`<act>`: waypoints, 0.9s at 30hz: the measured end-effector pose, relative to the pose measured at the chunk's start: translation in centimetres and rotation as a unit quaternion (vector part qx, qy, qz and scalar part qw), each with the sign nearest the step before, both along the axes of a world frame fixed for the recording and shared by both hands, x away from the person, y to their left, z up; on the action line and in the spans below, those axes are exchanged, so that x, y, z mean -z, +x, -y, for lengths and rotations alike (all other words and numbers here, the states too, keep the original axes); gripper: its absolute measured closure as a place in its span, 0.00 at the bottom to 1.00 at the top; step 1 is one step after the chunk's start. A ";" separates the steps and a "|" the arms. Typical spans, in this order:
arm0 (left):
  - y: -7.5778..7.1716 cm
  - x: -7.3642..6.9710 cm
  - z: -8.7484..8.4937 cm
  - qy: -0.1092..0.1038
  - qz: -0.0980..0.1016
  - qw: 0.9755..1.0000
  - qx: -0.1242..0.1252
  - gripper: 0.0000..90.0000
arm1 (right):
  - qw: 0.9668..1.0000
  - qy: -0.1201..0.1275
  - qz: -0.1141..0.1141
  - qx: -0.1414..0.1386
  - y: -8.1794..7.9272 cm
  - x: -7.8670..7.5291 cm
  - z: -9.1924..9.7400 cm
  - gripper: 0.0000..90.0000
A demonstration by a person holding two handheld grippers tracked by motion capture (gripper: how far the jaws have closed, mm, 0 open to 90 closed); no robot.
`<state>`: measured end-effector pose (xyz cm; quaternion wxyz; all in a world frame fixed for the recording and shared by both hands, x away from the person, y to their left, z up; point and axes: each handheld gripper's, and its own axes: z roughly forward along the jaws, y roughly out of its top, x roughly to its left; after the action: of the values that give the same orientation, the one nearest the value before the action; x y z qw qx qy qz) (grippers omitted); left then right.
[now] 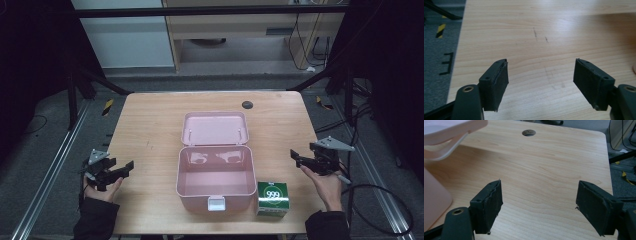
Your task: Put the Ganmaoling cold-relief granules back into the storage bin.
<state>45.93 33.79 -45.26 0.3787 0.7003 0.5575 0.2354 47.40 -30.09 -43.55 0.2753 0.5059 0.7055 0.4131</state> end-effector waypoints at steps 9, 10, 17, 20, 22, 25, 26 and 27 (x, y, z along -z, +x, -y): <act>-0.1 0.4 0.1 0.019 -0.014 1.000 0.012 0.31 | 0.999 -0.028 0.013 -0.036 -1.1 -2.5 0.1 0.23; 0.0 0.4 0.0 0.018 -0.014 1.000 0.012 0.31 | 0.999 -0.029 0.013 -0.039 -1.2 -2.7 0.1 0.23; 0.0 0.5 -0.1 0.022 -0.017 1.000 0.012 0.31 | 0.997 -0.039 0.013 -0.065 -1.3 -3.9 -0.2 0.23; 0.0 0.6 -0.1 0.025 -0.017 0.999 0.013 0.30 | 0.995 -0.054 0.006 -0.079 -1.4 -4.4 -0.5 0.23; 0.0 0.6 0.0 0.028 -0.016 0.999 0.014 0.30 | 0.995 -0.057 0.005 -0.085 -1.4 -4.6 -0.6 0.23; 0.0 0.7 0.0 0.030 -0.018 0.999 0.018 0.30 | 0.993 -0.057 0.002 -0.107 -1.4 -5.3 -1.0 0.23; 0.0 0.7 0.0 0.031 -0.019 0.999 0.018 0.30 | 0.991 -0.059 0.000 -0.117 -1.5 -5.5 -1.2 0.23; 0.0 0.7 0.0 0.032 -0.019 0.999 0.019 0.30 | 0.990 -0.063 -0.002 -0.126 -1.5 -5.8 -1.4 0.23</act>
<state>45.98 33.76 -45.95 0.3497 0.7266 0.5438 0.2324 45.91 -28.65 -37.78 0.2509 0.3954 0.7891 0.3976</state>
